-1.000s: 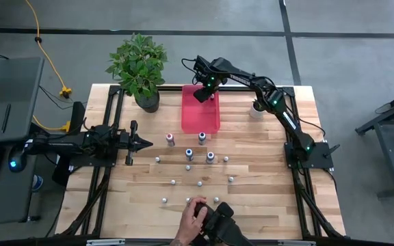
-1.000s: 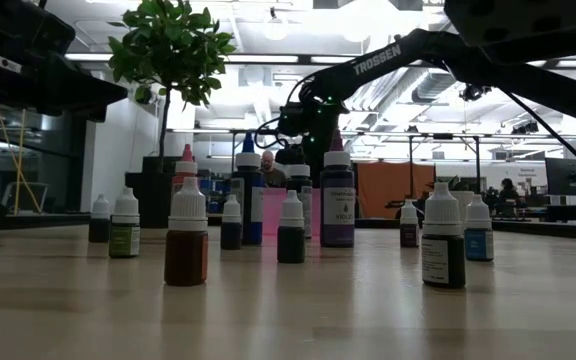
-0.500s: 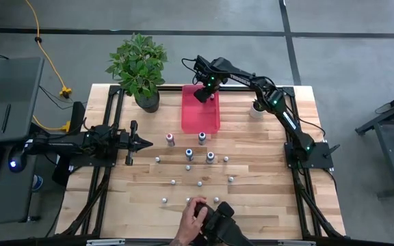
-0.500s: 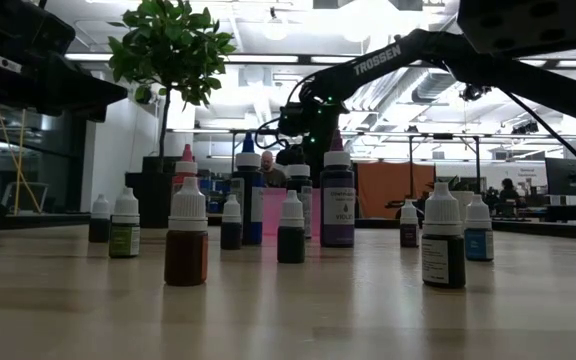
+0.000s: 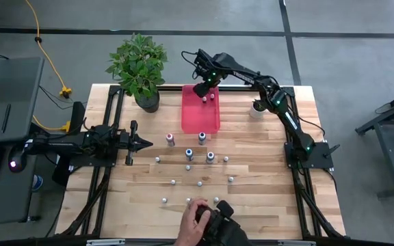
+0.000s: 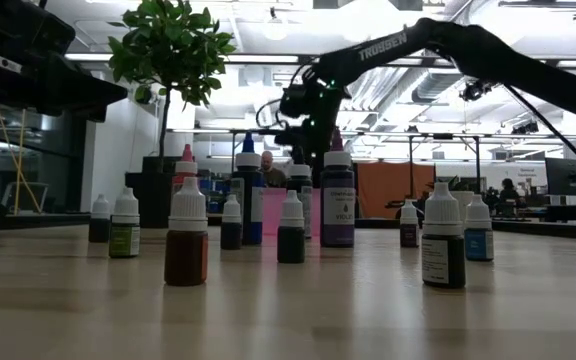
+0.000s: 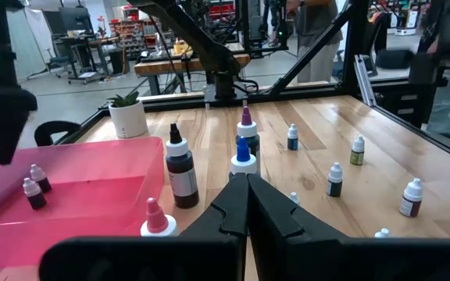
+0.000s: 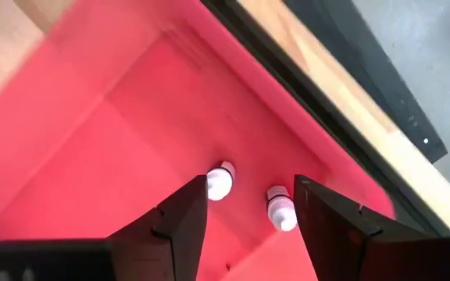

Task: Pick & Place food coloring
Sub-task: Put the pink food coloring bottle into the pink bin

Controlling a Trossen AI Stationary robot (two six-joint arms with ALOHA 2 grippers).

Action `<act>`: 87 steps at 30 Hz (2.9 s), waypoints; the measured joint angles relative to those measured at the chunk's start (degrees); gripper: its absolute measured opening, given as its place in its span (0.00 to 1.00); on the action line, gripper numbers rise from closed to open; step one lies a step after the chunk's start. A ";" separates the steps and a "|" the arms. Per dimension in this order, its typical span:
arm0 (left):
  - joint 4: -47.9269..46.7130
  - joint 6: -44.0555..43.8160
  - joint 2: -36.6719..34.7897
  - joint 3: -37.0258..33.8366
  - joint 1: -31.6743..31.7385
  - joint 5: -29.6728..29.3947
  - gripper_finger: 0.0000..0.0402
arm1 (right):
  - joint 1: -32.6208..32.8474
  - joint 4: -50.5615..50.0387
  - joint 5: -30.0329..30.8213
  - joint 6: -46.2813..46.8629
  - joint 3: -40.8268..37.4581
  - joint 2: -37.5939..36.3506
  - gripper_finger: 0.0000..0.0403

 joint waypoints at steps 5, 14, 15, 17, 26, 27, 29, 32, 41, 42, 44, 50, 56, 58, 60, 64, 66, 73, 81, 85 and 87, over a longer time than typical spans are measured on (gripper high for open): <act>0.00 -0.01 -0.01 0.01 0.00 0.00 0.00 | 0.75 -0.11 0.82 -1.71 0.04 -6.20 0.45; 0.00 -0.01 0.00 0.01 0.00 0.00 0.00 | 5.29 -5.77 0.86 -10.98 0.00 -18.37 0.45; 0.00 -0.01 -0.02 0.01 0.02 0.00 0.00 | 6.16 -6.52 0.90 -12.30 0.00 -19.57 0.45; 0.00 -0.01 -0.01 0.01 0.00 0.00 0.00 | 8.31 -8.47 1.17 -15.01 0.00 -21.56 0.45; 0.00 -0.01 0.01 0.00 0.01 0.00 0.00 | 19.79 -11.77 3.01 -16.40 0.00 -25.67 0.44; 0.00 -0.01 0.00 -0.01 0.00 0.00 0.00 | 20.93 -11.43 3.02 -15.82 0.00 -25.67 0.44; 0.00 0.00 0.00 0.01 0.02 0.00 0.00 | 23.25 -9.98 2.99 -14.36 -0.04 -25.60 0.44; 0.00 -0.01 0.01 -0.01 0.01 0.00 0.00 | 27.02 -6.65 2.88 -13.67 -0.02 -24.90 0.44; 0.00 0.00 0.01 0.00 0.02 0.02 0.00 | 35.24 6.29 2.22 -8.18 -1.42 -16.94 0.44; 0.00 -0.01 0.00 0.00 0.00 0.00 0.00 | 35.67 7.54 2.32 -7.40 -1.42 -15.64 0.44; 0.00 0.00 0.01 0.00 0.01 0.02 0.00 | 36.43 9.42 2.32 -6.44 -1.42 -13.19 0.44; 0.00 0.01 0.01 0.01 0.02 0.00 0.00 | 38.33 14.30 2.34 -4.71 -1.42 -6.89 0.44; 0.00 -0.01 0.00 0.00 0.01 0.00 0.00 | 39.37 15.26 3.93 -1.64 -1.44 -2.69 0.44; 0.00 0.01 0.00 0.01 0.00 0.00 0.00 | 39.39 15.41 3.98 -0.71 -1.44 -1.70 0.44; 0.00 0.01 0.00 -0.01 0.01 0.00 0.00 | 39.40 15.77 4.00 0.06 -1.44 -0.87 0.44; 0.00 -0.01 -0.01 -0.01 0.02 0.00 0.00 | 39.35 17.76 4.13 0.35 -1.40 0.76 0.44; 0.00 0.01 0.01 0.00 0.01 0.01 0.00 | 39.41 18.49 3.83 0.35 -1.40 1.78 0.44; 0.00 -0.01 0.01 0.01 0.00 0.00 0.00 | 39.96 21.66 3.43 0.35 -1.40 4.18 0.44; 0.00 0.02 0.01 -0.01 0.02 0.00 0.00 | 39.99 26.75 2.49 0.33 -1.42 6.36 0.44; 0.00 0.01 0.01 0.00 0.01 0.02 0.00 | 39.89 28.43 2.41 0.22 -1.42 7.05 0.44; 0.00 -0.01 0.01 0.00 0.01 0.00 0.00 | 39.69 29.21 2.85 0.28 -1.42 7.05 0.44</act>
